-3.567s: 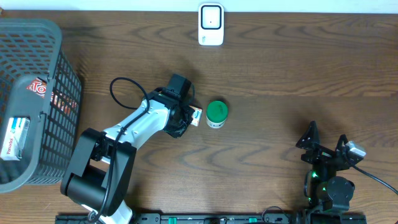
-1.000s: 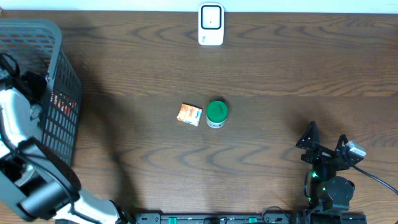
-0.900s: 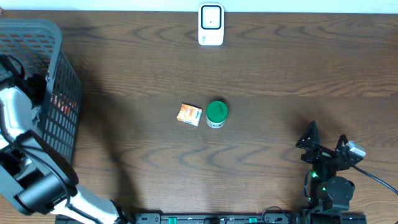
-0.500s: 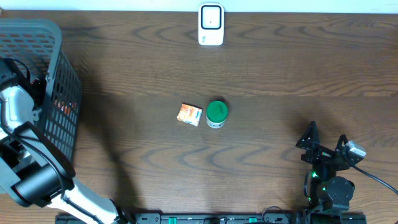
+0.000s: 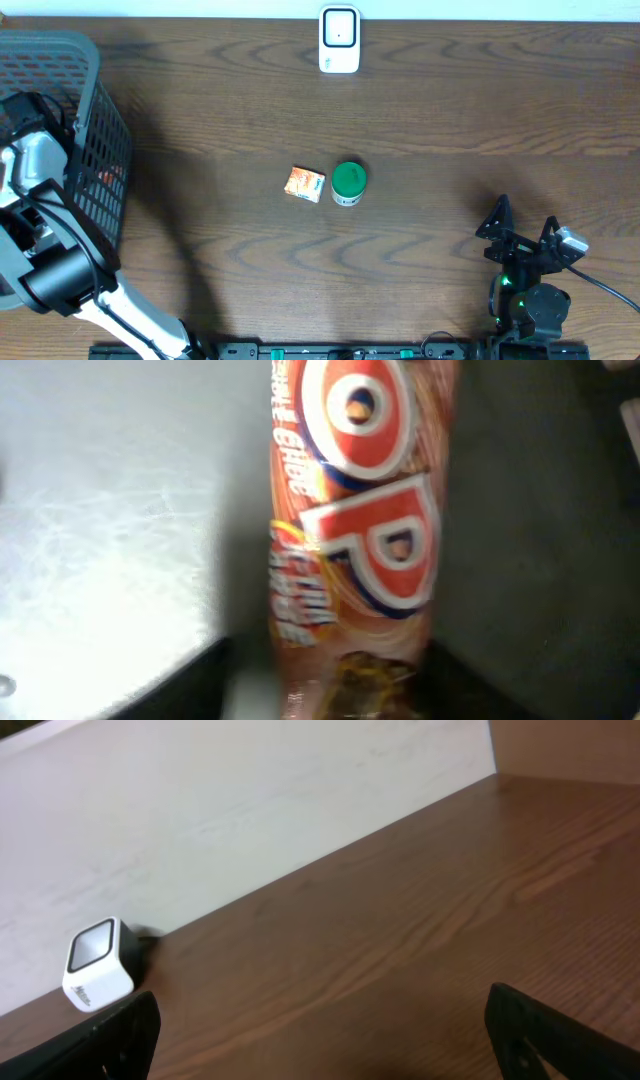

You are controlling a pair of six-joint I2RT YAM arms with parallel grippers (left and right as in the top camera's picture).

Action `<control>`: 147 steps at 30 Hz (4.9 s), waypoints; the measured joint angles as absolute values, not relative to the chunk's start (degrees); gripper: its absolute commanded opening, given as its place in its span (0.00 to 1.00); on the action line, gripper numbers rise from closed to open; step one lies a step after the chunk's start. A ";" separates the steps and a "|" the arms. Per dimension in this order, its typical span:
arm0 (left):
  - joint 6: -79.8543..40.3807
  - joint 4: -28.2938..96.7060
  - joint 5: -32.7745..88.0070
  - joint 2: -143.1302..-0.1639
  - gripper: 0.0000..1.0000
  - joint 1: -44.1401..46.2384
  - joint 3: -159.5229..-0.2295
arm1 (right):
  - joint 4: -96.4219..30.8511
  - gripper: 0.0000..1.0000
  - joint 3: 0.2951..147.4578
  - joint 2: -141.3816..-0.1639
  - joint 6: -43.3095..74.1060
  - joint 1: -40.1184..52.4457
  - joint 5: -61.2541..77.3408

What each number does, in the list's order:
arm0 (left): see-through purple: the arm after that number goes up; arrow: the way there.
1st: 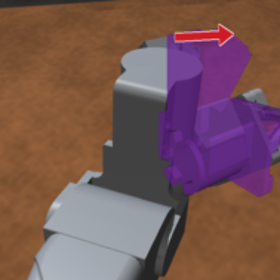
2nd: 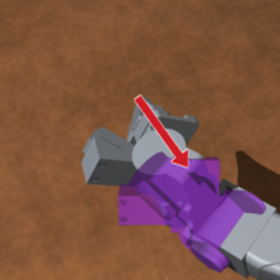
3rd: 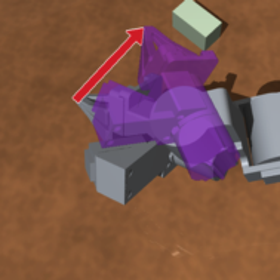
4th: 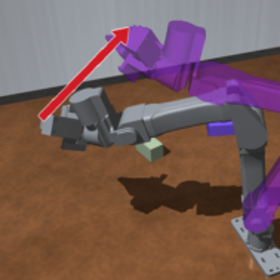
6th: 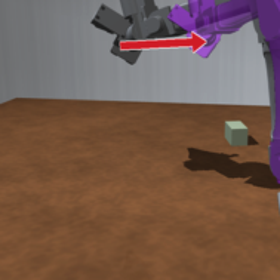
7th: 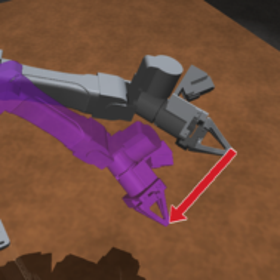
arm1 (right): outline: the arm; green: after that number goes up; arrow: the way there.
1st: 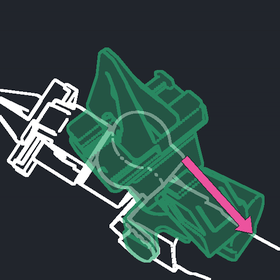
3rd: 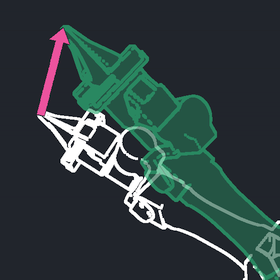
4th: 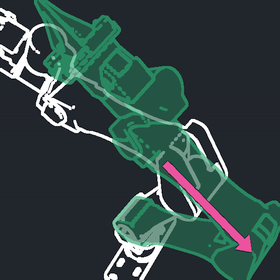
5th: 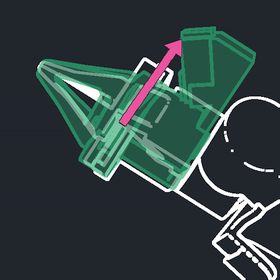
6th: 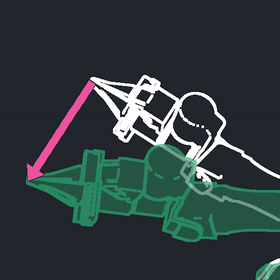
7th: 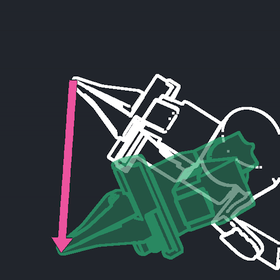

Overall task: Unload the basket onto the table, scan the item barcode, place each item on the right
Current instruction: 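Reach the left gripper into the basket and grasp the TOP chocolate bar, then swing the TOP bar toward the scanner and drop it on the table, then move the left gripper back to the basket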

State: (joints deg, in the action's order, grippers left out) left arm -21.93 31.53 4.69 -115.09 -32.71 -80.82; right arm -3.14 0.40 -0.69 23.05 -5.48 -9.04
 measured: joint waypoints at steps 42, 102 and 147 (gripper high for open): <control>3.40 70.30 38.15 -70.02 0.08 5.85 -87.07 | -3.14 0.99 0.40 -0.69 23.07 -5.48 -9.04; -65.80 -44.71 83.40 -83.35 0.84 24.25 -68.42 | -3.14 0.99 0.40 -0.69 23.07 -5.48 -9.04; -43.09 36.86 12.47 -78.00 0.90 -37.56 -79.11 | -3.14 0.99 0.40 -0.69 23.05 -5.48 -9.06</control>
